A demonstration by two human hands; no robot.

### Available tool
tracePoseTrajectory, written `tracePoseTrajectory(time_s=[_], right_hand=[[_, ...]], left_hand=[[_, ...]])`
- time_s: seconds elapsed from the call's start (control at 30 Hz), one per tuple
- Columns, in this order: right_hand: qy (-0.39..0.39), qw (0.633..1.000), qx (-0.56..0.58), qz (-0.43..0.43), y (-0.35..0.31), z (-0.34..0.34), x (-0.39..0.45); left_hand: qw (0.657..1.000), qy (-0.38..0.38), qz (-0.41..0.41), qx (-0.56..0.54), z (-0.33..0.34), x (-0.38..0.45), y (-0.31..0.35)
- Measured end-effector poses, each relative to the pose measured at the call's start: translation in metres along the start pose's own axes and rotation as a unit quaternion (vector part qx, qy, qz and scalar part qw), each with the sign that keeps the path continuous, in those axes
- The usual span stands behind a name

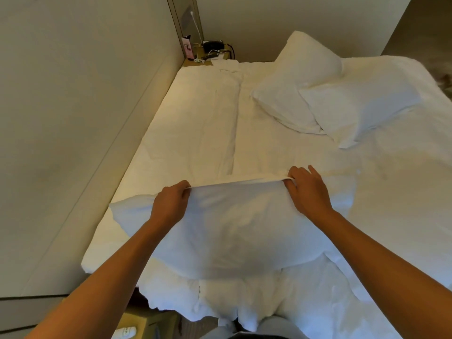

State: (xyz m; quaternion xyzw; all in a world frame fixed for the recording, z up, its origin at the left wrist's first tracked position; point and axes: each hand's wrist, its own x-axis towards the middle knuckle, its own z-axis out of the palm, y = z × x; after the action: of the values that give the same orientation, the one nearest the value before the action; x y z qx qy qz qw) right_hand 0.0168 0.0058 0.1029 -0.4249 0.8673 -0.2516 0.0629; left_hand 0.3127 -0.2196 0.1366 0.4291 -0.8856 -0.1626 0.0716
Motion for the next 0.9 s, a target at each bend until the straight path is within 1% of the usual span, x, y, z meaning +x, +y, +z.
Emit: tracePoseTrajectory(time_s=[0.07,0.17,0.23,0.3,0.37,0.43,0.5,0.6,0.67,0.9], right_hand=[[-0.002,0.999,0.050,0.009,-0.001,-0.004,0.001],[-0.029,0.996,0.083,-0.006,0.004,-0.010,0.004],[-0.058,0.995,0.079,-0.022,0.011,-0.014,0.006],[-0.073,0.996,0.042,-0.040,0.018,-0.017,0.007],[-0.059,0.997,0.013,-0.047,0.022,-0.018,0.004],[-0.036,0.998,0.020,-0.054,0.023,-0.017,0.001],[-0.017,0.998,0.047,-0.046,0.021,-0.017,-0.003],[-0.003,0.995,0.098,-0.007,0.014,-0.018,-0.007],[0.003,0.993,0.115,0.005,0.007,-0.018,-0.013],[0.072,0.989,0.126,0.020,-0.016,-0.017,-0.027]], left_hand=[[1.000,-0.002,-0.010,0.004,0.002,0.002,0.005],[1.000,0.001,-0.026,0.012,0.004,0.004,0.009],[0.999,0.008,-0.034,0.019,0.004,0.004,0.009],[0.999,0.017,-0.039,0.014,0.003,0.002,0.008],[0.999,0.023,-0.036,0.005,0.003,-0.002,0.007],[0.999,0.022,-0.027,-0.002,0.004,-0.004,0.006],[1.000,0.010,-0.022,-0.010,0.005,-0.004,0.002],[0.999,-0.022,-0.022,-0.009,0.006,-0.005,-0.010],[0.999,-0.025,-0.031,-0.009,0.004,-0.006,-0.019],[0.999,0.024,-0.034,-0.004,-0.009,-0.010,-0.047]])
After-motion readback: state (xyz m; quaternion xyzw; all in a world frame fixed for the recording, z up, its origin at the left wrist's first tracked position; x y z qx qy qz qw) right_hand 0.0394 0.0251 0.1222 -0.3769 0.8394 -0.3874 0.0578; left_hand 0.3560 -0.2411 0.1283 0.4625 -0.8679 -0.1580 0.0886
